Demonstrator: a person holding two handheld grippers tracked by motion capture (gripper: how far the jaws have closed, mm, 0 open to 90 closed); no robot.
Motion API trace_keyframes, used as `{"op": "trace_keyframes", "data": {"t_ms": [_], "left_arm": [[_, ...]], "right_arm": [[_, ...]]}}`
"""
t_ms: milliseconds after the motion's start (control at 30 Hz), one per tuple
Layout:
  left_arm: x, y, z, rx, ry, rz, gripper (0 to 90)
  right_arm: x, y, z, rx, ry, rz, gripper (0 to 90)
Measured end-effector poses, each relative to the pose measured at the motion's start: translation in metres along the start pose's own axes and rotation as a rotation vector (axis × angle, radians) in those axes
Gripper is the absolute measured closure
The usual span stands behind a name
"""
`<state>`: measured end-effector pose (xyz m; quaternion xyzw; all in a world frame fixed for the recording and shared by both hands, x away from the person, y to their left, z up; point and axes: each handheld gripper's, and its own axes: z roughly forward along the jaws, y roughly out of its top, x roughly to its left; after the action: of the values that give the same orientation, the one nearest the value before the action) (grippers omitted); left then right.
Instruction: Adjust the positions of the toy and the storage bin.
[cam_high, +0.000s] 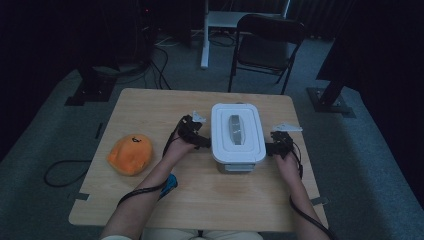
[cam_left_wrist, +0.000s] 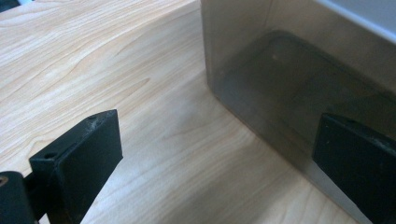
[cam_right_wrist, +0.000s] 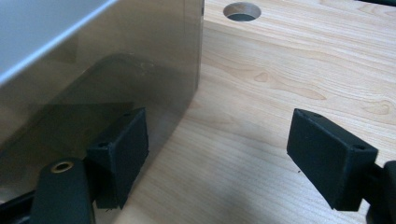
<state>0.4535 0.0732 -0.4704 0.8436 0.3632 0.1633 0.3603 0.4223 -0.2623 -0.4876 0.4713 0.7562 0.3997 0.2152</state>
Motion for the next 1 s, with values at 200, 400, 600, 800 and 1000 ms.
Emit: {"op": "trace_keyframes", "data": {"t_ms": [200,400,600,800,1000], "left_arm": [[-0.006,-0.009,-0.013,0.016,-0.005,0.021,2.2],[-0.013,-0.019,-0.025,0.021,-0.011,0.042,2.2],[-0.024,-0.027,-0.035,0.021,-0.038,0.066,2.2],[-0.035,-0.032,-0.041,0.023,-0.051,0.090,2.2],[-0.048,-0.037,-0.043,0.014,-0.080,0.089,2.2]], "right_arm": [[0.011,-0.003,-0.005,-0.002,0.013,-0.044,22.2],[0.020,-0.008,-0.013,-0.004,0.035,-0.071,23.4],[0.029,-0.018,-0.024,-0.021,0.048,-0.077,24.8],[0.034,-0.027,-0.036,-0.027,0.046,-0.088,25.1],[0.035,-0.039,-0.052,-0.031,0.051,-0.083,25.1]]}}
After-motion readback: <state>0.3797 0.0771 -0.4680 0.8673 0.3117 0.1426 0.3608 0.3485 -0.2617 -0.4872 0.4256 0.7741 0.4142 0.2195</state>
